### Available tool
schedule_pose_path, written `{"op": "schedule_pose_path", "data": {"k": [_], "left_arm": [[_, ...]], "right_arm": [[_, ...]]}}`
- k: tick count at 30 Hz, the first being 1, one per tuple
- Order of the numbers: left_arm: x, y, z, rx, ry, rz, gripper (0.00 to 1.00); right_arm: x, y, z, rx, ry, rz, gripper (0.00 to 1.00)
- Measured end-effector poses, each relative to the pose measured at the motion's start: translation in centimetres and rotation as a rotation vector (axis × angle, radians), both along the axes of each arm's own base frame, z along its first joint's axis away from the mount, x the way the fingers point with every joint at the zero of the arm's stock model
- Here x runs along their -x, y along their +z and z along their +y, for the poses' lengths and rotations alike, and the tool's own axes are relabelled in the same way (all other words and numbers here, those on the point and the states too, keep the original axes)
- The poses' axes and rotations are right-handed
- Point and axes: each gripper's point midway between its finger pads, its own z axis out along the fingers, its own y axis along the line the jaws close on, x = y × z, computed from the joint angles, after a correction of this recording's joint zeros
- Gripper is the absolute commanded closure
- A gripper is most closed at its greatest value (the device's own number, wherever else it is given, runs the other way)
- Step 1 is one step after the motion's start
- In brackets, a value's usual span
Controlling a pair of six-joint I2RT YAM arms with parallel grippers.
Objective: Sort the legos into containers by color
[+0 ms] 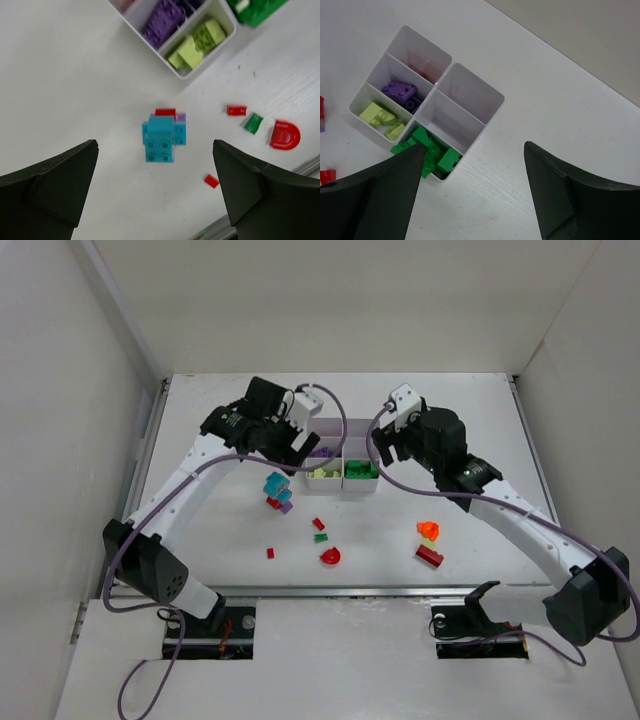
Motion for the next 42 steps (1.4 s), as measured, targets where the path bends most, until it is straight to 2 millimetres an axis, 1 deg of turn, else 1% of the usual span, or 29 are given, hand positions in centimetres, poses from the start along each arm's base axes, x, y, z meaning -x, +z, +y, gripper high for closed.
{"op": "schedule_pose_path", "data": {"k": [3, 4, 6, 8, 9, 10, 15, 17, 19, 23, 26, 28, 30, 32, 34, 37, 39, 42], "left_arm": [[1.6, -3.5, 1.2, -0.067, -0.013, 0.090, 0.04], [2.0, -4.4, 1.5, -0.084, -0.015, 0.115, 0.02], [2.4, -5.3, 2.1, -0.106, -0.012, 0.144, 0.01], [2.4, -5.5, 2.7, -0.122, 0.002, 0.141, 0.01], [2.3, -5.5, 2.9, -0.128, 0.010, 0.130, 0.01], [2.2, -5.4, 3.3, -0.135, 0.020, 0.120, 0.01], [2.5, -4.0, 4.9, -0.123, 0.080, 0.007, 0.01], [2.9, -3.0, 6.0, -0.102, 0.132, -0.063, 0.01], [3.0, -1.8, 7.3, -0.076, 0.202, -0.141, 0.03], [2.0, 0.7, 10.7, -0.021, 0.417, -0.268, 0.06], [1.1, 1.6, 13.2, 0.015, 0.572, -0.317, 0.06], [0.9, 1.8, 14.4, 0.033, 0.654, -0.337, 0.07], [1.1, 1.8, 15.4, 0.058, 0.722, -0.349, 0.07], [1.5, 1.9, 16.6, 0.086, 0.782, -0.357, 0.07], [1.8, 2.4, 18.2, 0.103, 0.856, -0.379, 0.07], [2.0, 2.9, 20.7, 0.107, 0.958, -0.407, 0.07], [2.1, 2.9, 22.3, 0.097, 1.020, -0.409, 0.07], [1.9, 2.9, 24.6, 0.091, 1.096, -0.399, 0.07]], "right_arm": [[0.7, 0.1, 0.9, -0.001, 0.028, 0.000, 0.14], [0.9, 0.2, 1.1, -0.002, 0.036, 0.000, 0.13], [1.6, 0.4, 1.5, -0.004, 0.054, 0.002, 0.12], [2.3, 0.6, 2.0, -0.013, 0.070, 0.006, 0.11], [2.6, 0.6, 2.2, -0.019, 0.076, 0.014, 0.08], [3.0, 0.5, 2.3, -0.027, 0.080, 0.028, 0.00], [4.7, -1.3, 3.0, -0.048, 0.092, 0.129, 0.00], [5.7, -2.2, 3.7, -0.046, 0.106, 0.172, 0.00], [7.0, -3.3, 4.6, -0.041, 0.123, 0.228, 0.00], [9.3, -5.8, 7.1, -0.012, 0.145, 0.312, 0.00], [10.1, -7.2, 8.6, 0.009, 0.138, 0.364, 0.00], [9.9, -8.0, 9.6, 0.017, 0.109, 0.402, 0.00], [9.0, -8.4, 10.2, 0.018, 0.053, 0.434, 0.00], [8.1, -8.6, 10.3, 0.026, -0.006, 0.439, 0.00], [7.5, -8.8, 9.7, 0.040, -0.068, 0.431, 0.00], [7.1, -8.6, 8.5, 0.058, -0.139, 0.403, 0.00], [6.7, -8.0, 7.6, 0.057, -0.178, 0.365, 0.00], [6.6, -7.2, 5.7, 0.046, -0.242, 0.300, 0.00]]}}
